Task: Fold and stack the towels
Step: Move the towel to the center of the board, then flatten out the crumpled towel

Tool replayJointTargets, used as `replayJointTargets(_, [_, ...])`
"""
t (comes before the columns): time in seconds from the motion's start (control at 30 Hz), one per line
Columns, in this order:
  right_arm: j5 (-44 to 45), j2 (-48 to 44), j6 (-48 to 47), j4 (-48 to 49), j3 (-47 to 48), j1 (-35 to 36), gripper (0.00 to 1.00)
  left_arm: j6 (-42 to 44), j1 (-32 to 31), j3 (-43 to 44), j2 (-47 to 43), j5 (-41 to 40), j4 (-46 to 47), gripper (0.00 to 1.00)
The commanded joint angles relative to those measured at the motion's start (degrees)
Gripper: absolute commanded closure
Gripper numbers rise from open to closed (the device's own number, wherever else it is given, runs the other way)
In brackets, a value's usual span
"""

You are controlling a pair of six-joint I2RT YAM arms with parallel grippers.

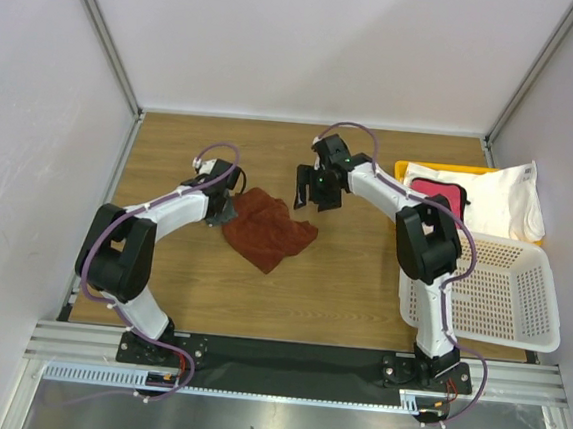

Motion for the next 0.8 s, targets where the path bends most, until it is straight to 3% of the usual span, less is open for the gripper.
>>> replayJointTargets(0.0, [-2.2, 1.8, 0.5, 0.3, 2.1, 0.7, 0.25, -1.2, -0.1, -0.8, -1.2, 1.5, 0.6, 1.00])
replayJointTargets(0.37, [-0.9, 0.4, -2.6, 0.4, -2.3, 2.9, 0.32, -1.1, 0.6, -1.4, -0.7, 2.5, 0.5, 1.00])
replayJointTargets(0.6, [0.0, -0.5, -6.3, -2.0, -4.3, 3.2, 0.43, -2.0, 0.9, -1.8, -1.4, 1.6, 0.5, 1.00])
replayJointTargets(0.7, [-0.2, -1.1, -7.5, -1.8, -5.8, 3.3, 0.57, -2.9, 0.9, -1.9, -1.5, 1.2, 0.6, 1.00])
replayJointTargets(0.73, [0.7, -1.4, -7.7, -1.8, -6.3, 3.3, 0.74, -3.0, 1.0, -1.9, -1.7, 0.9, 0.5, 1.00])
replayJointTargets(0.77, [1.3, -1.8, -7.9, -1.9, -6.6, 3.3, 0.83, -3.0, 0.9, -1.9, -1.8, 0.7, 0.4, 1.00])
